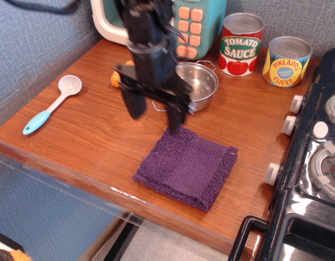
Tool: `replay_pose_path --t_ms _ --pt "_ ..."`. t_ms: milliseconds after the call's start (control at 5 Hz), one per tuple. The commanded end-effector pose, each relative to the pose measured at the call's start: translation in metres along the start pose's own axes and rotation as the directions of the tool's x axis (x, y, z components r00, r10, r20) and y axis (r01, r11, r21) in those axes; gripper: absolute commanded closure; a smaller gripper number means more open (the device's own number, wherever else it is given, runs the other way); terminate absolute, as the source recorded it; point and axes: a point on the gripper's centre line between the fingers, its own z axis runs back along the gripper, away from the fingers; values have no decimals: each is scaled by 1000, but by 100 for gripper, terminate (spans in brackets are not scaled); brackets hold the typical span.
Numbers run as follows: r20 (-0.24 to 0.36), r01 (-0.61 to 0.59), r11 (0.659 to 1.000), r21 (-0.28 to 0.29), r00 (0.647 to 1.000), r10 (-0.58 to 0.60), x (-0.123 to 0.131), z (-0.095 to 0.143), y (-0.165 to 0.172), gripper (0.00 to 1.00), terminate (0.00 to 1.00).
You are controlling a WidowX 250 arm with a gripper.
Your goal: Move the purple cloth left next to the teal utensil
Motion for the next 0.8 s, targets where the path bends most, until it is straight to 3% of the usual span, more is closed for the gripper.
replay_pose_path --t_ms 0,600 --pt "39 23 998 53 999 -25 -11 -9 -40 0 0" --pt "-22 6 998 56 1000 -5 -7 -38 -26 0 0"
